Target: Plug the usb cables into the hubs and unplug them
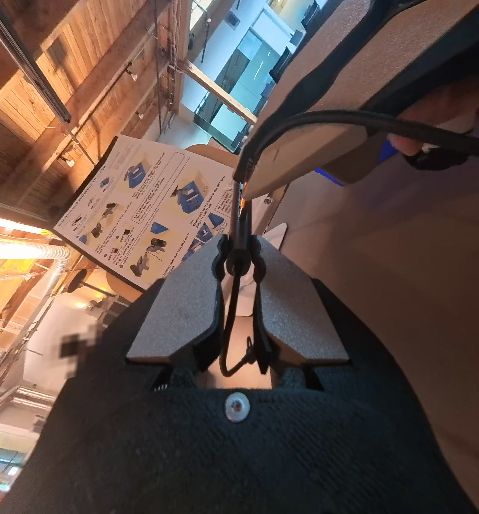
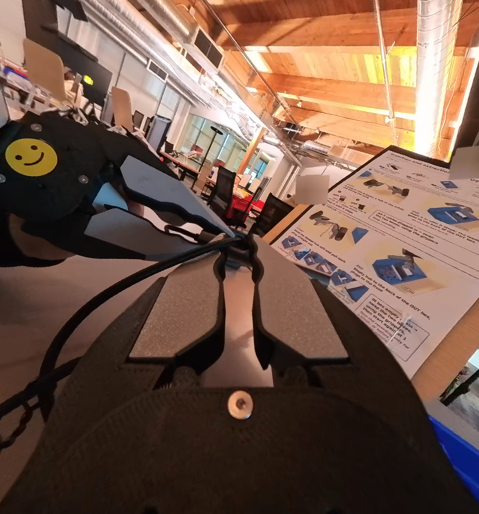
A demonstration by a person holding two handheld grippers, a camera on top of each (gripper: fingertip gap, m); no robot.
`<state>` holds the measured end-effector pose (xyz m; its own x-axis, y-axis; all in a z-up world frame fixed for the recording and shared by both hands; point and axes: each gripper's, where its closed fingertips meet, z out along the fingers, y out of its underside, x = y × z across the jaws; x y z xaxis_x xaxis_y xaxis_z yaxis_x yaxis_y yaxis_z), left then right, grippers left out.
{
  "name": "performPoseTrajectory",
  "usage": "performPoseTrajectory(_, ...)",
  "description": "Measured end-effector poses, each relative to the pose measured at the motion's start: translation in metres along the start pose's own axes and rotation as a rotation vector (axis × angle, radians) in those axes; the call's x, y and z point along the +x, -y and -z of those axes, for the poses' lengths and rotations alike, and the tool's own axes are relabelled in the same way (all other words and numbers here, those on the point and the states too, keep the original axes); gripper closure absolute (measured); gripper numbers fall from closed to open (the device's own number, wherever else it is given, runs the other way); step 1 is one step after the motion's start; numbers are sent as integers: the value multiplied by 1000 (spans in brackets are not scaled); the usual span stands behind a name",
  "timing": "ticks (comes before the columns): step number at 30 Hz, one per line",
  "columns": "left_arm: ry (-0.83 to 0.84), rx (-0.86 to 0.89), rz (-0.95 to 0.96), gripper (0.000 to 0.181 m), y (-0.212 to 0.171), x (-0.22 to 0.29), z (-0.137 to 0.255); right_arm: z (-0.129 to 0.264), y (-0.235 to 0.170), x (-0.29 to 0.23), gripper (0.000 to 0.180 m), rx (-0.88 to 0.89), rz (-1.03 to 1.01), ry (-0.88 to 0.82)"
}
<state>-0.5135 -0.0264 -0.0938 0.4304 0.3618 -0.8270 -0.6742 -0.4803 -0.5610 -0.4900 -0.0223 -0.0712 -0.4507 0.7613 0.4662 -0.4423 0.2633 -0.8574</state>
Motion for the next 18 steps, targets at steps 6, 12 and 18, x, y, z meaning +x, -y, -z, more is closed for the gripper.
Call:
performPoseTrajectory(6, -12, 25, 5, 167, 5, 1, 3, 3, 0, -1, 168, 10, -72, 34)
performPoseTrajectory(12, -36, 78, 38, 168, 20, 4, 7, 1, -11, 2, 168, -28, -187, 59)
performPoseTrajectory(18, -66, 166, 22, 167, 35, 5, 13, 5, 1, 3, 168, 85, -489, 231)
